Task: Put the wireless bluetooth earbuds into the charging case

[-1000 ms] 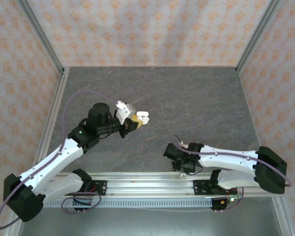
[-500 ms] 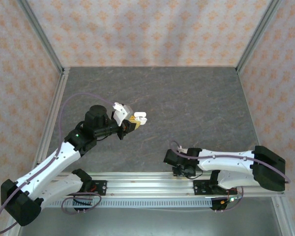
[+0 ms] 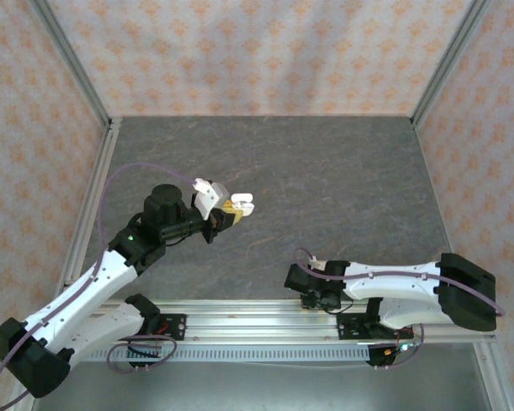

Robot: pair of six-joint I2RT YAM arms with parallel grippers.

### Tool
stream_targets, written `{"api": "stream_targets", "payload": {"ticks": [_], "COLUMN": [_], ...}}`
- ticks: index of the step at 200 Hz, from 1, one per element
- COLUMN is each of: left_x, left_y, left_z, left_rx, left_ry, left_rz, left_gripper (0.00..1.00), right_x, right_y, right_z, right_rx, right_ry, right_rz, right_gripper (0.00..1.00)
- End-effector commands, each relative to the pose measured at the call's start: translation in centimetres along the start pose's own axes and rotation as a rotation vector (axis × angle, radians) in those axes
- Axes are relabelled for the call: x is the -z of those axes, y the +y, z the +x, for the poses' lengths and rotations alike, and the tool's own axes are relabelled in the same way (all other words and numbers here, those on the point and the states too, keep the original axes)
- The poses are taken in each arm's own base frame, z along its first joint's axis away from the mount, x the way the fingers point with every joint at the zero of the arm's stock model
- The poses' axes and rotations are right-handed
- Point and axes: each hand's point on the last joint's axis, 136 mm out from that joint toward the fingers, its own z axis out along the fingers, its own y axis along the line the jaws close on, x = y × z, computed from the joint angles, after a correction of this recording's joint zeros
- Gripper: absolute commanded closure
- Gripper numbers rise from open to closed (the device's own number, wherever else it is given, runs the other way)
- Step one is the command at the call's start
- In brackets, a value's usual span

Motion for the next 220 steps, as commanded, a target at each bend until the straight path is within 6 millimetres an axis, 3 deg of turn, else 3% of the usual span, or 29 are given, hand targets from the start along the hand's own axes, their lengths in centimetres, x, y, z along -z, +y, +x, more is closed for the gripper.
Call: {"api": "stream_targets", "payload": {"ticks": [1,83,220], "left_x": [0.6,1.0,2.5], "left_y": [0.3,0.2,-0.1], "left_z": [0.0,-0.3,-0.9], "left_rx": [0.017,0.038,0.071], "left_ry": [-0.01,-0.026,-0.06], "left_rz": [-0.025,-0.03,-0.051], "left_gripper": [1.0,1.0,1.0], "right_x": [-2.1,-3.2,-2.1], "right_y": [-3.3,-4.9,-4.8], "right_z": [1.2,2.3,4.4], "right_rx": [-0.014,0.006,-0.006], "right_ry": [0.013,-0.037,0.013], "right_rz": [0.115,0.161,0.178], "right_gripper": [0.63,0.63,0.65]}}
